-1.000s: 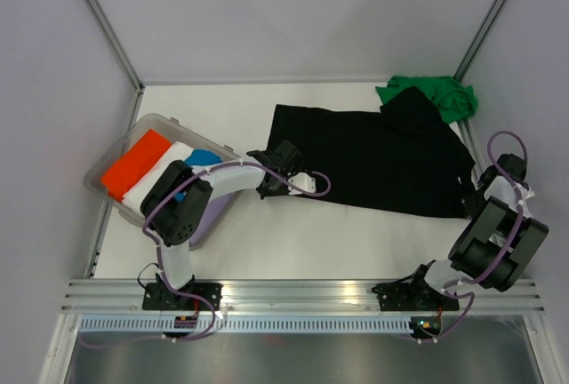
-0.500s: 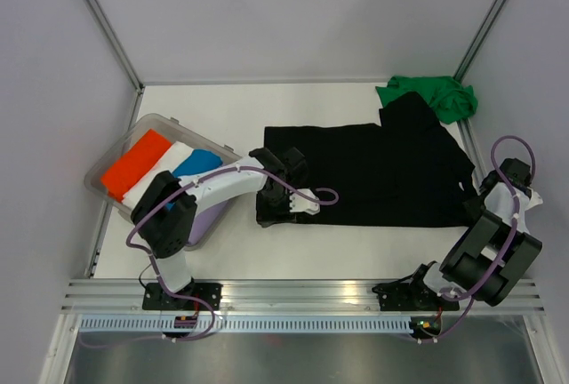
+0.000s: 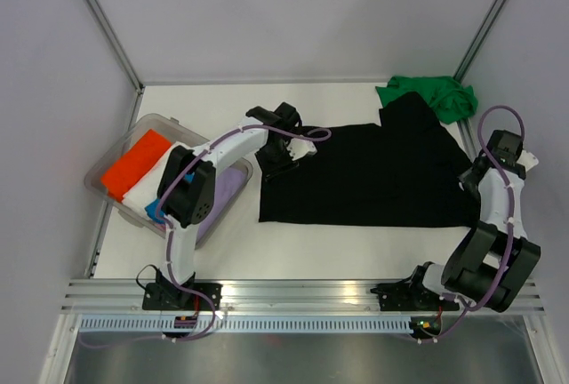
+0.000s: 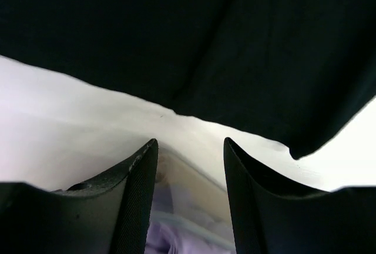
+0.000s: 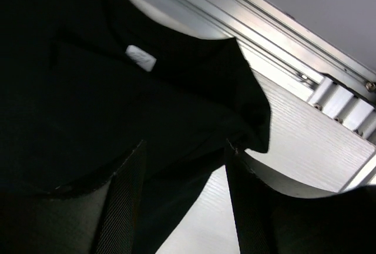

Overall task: Roll the t-shirts
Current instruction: Fold the tshirt

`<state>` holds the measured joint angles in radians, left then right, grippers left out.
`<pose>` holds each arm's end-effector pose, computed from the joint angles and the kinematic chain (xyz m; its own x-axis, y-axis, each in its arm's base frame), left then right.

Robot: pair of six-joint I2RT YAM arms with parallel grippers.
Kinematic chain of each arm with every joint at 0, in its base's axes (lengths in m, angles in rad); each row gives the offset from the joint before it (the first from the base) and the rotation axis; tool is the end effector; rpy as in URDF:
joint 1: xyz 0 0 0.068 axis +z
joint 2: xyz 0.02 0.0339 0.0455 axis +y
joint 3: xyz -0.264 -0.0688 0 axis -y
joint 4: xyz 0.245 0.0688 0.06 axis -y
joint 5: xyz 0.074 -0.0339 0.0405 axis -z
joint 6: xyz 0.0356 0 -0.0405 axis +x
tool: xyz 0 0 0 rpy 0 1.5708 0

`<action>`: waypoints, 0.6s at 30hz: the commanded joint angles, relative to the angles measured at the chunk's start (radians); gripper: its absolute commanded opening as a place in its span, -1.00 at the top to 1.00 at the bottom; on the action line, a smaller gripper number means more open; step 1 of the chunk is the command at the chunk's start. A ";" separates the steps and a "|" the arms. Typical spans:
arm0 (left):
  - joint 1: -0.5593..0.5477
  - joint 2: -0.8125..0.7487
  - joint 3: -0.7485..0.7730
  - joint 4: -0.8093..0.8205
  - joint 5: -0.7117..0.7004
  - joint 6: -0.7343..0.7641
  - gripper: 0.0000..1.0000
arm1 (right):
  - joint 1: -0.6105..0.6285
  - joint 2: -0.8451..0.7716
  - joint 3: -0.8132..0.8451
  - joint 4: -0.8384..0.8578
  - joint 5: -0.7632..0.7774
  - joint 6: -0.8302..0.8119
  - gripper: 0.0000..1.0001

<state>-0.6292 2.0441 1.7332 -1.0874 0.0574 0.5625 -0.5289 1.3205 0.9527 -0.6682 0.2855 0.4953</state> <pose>0.3309 -0.2434 0.2227 -0.3562 0.9178 -0.1753 0.9285 0.3687 0.0437 0.2193 -0.1398 0.2441 -0.3645 0.7413 -0.5636 0.8881 0.4588 0.0290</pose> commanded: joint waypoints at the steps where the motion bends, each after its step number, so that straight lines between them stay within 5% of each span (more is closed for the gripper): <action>1: -0.004 0.027 -0.012 0.027 0.007 -0.020 -0.09 | 0.061 -0.044 0.040 0.027 -0.038 -0.064 -0.22; 5: -0.004 0.065 -0.011 0.041 0.022 -0.023 -0.03 | 0.096 -0.037 -0.025 0.097 -0.198 -0.075 0.16; 10: -0.004 0.087 -0.069 0.084 0.019 -0.053 0.08 | 0.098 0.048 -0.100 0.125 -0.189 -0.075 0.46; 18: -0.003 0.093 -0.139 0.141 -0.004 -0.064 0.91 | 0.096 0.174 -0.137 0.196 -0.140 -0.046 0.81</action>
<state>-0.6300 2.1250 1.6131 -0.9855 0.0578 0.5247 -0.4301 1.4754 0.8204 -0.5339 0.1139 0.4278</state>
